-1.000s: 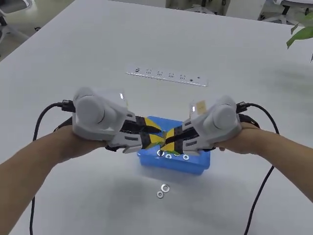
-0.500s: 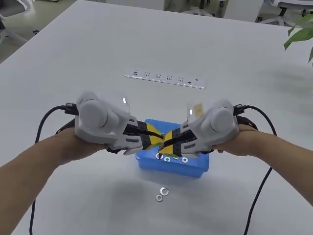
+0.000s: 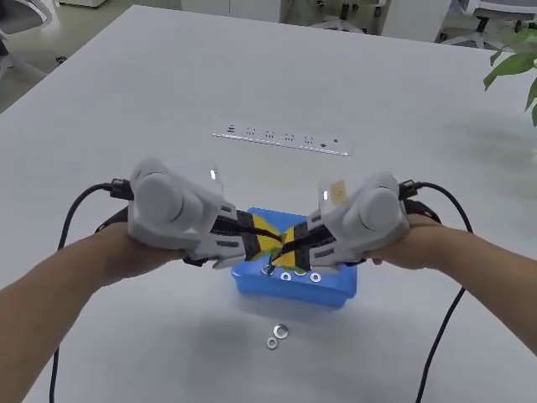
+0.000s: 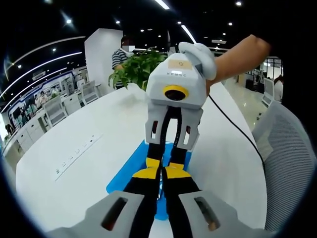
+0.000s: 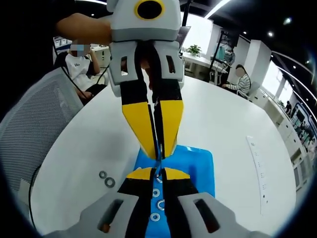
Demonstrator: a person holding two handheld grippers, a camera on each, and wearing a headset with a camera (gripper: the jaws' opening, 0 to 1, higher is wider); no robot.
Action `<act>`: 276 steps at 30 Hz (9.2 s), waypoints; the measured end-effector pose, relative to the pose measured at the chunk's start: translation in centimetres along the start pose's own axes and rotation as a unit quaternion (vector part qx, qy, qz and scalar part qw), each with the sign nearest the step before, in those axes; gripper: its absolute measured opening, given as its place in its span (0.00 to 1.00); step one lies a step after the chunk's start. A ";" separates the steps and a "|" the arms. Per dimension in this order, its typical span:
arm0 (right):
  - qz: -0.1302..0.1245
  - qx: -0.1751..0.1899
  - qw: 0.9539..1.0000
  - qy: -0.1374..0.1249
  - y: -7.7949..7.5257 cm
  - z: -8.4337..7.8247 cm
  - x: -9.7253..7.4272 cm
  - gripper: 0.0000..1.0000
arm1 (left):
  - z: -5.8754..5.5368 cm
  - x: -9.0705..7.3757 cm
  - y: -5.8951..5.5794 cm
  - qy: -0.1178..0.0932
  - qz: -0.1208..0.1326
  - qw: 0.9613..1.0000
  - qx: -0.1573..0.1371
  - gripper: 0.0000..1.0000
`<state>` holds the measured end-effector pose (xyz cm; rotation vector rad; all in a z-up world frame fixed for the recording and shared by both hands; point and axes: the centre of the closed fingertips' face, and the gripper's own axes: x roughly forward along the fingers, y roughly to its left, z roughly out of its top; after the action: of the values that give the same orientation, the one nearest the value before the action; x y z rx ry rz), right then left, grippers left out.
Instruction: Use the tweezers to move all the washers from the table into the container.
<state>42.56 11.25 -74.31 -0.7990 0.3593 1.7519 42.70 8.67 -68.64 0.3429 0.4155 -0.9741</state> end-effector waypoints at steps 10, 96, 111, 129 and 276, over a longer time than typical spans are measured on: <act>-0.006 -0.001 1.000 0.000 0.1 0.5 -0.7 0.08 | 1.0 -0.2 -0.2 -0.005 -0.002 1.000 0.015 0.06; -0.172 0.162 0.972 -0.011 6.4 -3.6 -9.3 0.82 | 1.2 -2.0 -6.8 -0.006 -0.027 1.000 0.012 0.05; -0.177 0.180 0.967 -0.019 7.2 -3.5 -8.7 1.00 | -0.2 -1.6 -7.9 0.002 -0.036 0.999 0.002 0.05; -0.160 0.191 0.968 -0.015 8.1 -3.5 -7.6 1.00 | -1.0 -1.4 -8.4 0.006 -0.043 0.999 -0.006 0.05; 0.014 -0.001 1.000 0.003 7.4 2.3 -4.6 0.09 | -2.8 -3.8 -7.5 0.002 -0.005 0.998 -0.061 0.99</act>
<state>35.58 6.83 -70.67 -0.8031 0.3741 1.7763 33.89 8.81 -69.96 0.2319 0.4784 -0.9540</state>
